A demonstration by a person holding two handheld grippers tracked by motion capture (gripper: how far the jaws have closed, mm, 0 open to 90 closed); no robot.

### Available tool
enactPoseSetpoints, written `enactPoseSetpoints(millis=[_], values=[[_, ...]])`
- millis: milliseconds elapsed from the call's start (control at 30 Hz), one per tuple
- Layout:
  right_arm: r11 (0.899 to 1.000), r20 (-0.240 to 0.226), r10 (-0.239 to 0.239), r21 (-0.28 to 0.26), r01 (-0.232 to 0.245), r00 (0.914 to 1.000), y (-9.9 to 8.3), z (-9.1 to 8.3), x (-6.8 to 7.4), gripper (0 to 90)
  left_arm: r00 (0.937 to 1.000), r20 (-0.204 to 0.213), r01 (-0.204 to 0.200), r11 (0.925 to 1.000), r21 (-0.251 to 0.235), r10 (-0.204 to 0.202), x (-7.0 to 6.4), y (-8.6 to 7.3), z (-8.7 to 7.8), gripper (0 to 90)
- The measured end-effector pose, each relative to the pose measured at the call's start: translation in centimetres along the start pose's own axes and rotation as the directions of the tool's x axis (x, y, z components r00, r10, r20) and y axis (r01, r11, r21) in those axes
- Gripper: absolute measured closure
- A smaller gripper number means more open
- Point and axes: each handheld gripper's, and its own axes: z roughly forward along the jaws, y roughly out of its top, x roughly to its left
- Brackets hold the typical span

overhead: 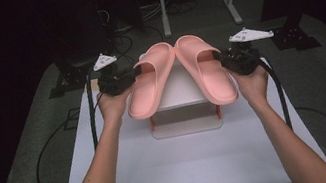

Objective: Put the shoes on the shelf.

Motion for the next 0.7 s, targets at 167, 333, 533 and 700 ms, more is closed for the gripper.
enactPoseSetpoints(millis=[167,333,533,700], values=[[1.000,0.000,0.006,0.007,-0.006,1.0000,0.1,0.3,0.0,76.5,1.0000,-0.003,0.006,1.0000,-0.001,-0.006,0.0,0.0,0.3,71.5],[1.000,-0.002,0.013,0.010,-0.013,0.9999,0.2,0.5,-0.2,76.2,0.9999,-0.004,0.011,0.9999,-0.004,-0.011,-0.1,0.0,0.7,70.9],[1.000,0.002,0.010,0.025,-0.010,1.0000,0.0,0.7,-0.3,75.7,0.9999,-0.005,0.012,0.9999,0.002,-0.012,-0.2,-0.1,1.2,70.1],[0.999,0.005,0.009,0.034,-0.009,1.0000,-0.1,1.0,-0.4,75.4,1.0000,-0.002,0.009,1.0000,-0.001,-0.009,-0.2,-0.1,1.5,67.5]])
